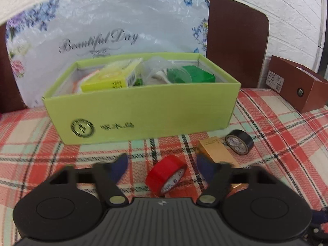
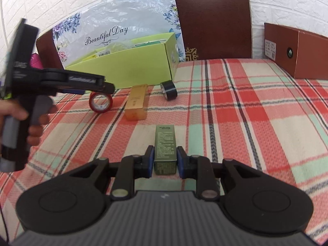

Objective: Organize objects
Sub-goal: 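Grasp the small olive-green box with right tool while left tool grasps the red tape roll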

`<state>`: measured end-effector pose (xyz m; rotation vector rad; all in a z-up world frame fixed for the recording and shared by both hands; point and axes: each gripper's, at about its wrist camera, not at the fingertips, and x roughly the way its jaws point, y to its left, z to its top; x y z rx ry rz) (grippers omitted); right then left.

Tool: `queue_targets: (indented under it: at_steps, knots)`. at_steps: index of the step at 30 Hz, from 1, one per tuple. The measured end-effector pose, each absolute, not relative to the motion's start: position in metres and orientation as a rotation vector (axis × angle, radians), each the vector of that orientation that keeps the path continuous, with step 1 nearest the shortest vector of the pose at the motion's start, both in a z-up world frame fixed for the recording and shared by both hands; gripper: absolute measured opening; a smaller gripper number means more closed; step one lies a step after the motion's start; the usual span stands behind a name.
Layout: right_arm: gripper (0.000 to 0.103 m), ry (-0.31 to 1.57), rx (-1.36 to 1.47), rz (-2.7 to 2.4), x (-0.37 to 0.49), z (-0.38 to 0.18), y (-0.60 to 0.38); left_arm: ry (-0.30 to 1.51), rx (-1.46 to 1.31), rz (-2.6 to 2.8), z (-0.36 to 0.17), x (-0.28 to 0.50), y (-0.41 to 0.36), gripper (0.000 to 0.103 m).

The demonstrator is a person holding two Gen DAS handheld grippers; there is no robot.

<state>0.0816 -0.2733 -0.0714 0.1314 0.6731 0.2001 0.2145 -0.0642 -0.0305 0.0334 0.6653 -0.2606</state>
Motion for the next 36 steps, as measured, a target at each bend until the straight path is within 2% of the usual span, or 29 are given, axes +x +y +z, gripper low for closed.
queue_targets:
  at_steps: [2, 3, 4, 8, 14, 16, 17, 35, 36]
  knots:
    - [0.022, 0.686, 0.141, 0.209, 0.078, -0.071, -0.271, 0.693, -0.004, -0.289, -0.030, 0.212, -0.058, 0.037]
    - [0.022, 0.693, 0.153, 0.223, 0.076, -0.070, -0.270, 0.695, -0.013, -0.303, -0.029, 0.206, -0.056, 0.023]
    - [0.022, 0.701, 0.168, 0.242, 0.075, -0.070, -0.269, 0.705, -0.013, -0.312, -0.026, 0.200, -0.055, 0.023]
    - [0.022, 0.721, 0.169, 0.328, 0.070, -0.068, -0.253, 0.776, -0.013, -0.316, -0.022, 0.166, -0.048, 0.023]
    - [0.025, 0.724, 0.094, 0.392, 0.063, -0.067, -0.221, 0.789, -0.065, -0.270, -0.026, 0.108, -0.026, 0.023]
    - [0.025, 0.718, 0.059, 0.383, 0.061, -0.066, -0.214, 0.804, -0.075, -0.249, -0.030, 0.105, -0.023, 0.036]
    - [0.026, 0.717, 0.050, 0.383, 0.061, -0.065, -0.213, 0.806, -0.075, -0.248, -0.032, 0.105, -0.022, 0.037]
    - [0.026, 0.745, 0.033, 0.350, 0.069, -0.070, -0.205, 0.842, -0.037, -0.251, -0.043, 0.099, -0.011, 0.037]
    - [0.026, 0.747, 0.030, 0.349, 0.070, -0.070, -0.204, 0.842, -0.040, -0.255, -0.043, 0.100, -0.010, 0.035]
